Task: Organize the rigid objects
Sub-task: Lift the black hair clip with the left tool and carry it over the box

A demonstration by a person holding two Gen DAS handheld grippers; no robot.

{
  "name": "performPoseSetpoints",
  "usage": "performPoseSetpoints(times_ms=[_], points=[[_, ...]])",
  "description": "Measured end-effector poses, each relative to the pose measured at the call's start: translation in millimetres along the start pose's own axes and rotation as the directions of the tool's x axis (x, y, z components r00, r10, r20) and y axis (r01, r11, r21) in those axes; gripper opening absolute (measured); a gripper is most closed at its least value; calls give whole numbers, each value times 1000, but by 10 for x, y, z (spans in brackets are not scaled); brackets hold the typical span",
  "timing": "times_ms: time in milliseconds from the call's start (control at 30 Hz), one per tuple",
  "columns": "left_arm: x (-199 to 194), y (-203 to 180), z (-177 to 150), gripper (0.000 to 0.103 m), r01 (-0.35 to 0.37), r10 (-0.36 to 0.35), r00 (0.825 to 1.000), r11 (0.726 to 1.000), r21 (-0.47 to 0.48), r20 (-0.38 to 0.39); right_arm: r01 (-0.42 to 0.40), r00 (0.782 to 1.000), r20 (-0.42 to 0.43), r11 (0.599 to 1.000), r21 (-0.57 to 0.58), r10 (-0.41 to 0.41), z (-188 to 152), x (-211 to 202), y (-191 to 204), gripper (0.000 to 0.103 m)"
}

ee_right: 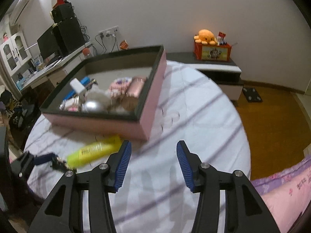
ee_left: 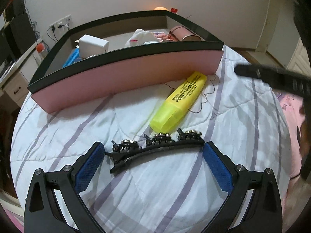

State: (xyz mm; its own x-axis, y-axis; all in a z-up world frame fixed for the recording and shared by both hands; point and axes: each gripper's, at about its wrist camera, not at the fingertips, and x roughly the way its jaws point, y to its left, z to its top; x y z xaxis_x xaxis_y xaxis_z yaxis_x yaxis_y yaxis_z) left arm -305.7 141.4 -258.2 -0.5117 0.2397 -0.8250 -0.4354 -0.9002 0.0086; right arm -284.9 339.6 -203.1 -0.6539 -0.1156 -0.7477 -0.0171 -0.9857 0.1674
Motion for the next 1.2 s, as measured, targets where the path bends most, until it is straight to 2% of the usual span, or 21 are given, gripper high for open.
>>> performPoseSetpoints(times_ms=[167,233,367,467,700,900,967,1033,1067,1100,1133,1200], points=[[27,9,33,98,2,-2,1000,1000,-18,15,-17,1000,-12,1000,-9,17,-74,9,52,50],[-7,42,12,98,-18,18,1000,1000,-5,21,-17,1000,-12,1000,-19,16,-55,6,74,50],[-115,234,-19,97,-49,50,998,999,-18,33,-20,1000,-10,1000,-17,20,-89,-16,96,50],[-285,420,-21,98,-46,50,997,998,-53,63,-22,1000,13,1000,-19,23,-121,-58,141,50],[-628,675,218,98,-34,44,987,997,-65,156,-16,997,69,999,-34,18,78,-98,317,50],[-752,846,461,98,-58,69,977,996,-64,203,-22,995,97,1000,4,22,267,-14,312,50],[-734,897,547,98,-70,83,976,995,-69,202,-17,995,99,1000,14,15,317,16,304,46],[-698,937,625,98,-70,83,976,995,-73,203,-3,995,101,1000,30,0,374,51,280,34],[-671,959,665,98,-68,82,976,995,-76,202,6,996,91,1000,30,-9,397,82,274,33],[-644,976,696,98,-65,79,977,995,-76,197,1,996,91,999,35,-4,426,103,260,27],[-593,992,736,98,-66,79,979,995,-76,188,5,997,80,999,37,-8,454,134,256,16],[-519,1018,797,98,-81,93,981,994,-71,172,25,998,61,999,28,-27,514,200,257,14]])
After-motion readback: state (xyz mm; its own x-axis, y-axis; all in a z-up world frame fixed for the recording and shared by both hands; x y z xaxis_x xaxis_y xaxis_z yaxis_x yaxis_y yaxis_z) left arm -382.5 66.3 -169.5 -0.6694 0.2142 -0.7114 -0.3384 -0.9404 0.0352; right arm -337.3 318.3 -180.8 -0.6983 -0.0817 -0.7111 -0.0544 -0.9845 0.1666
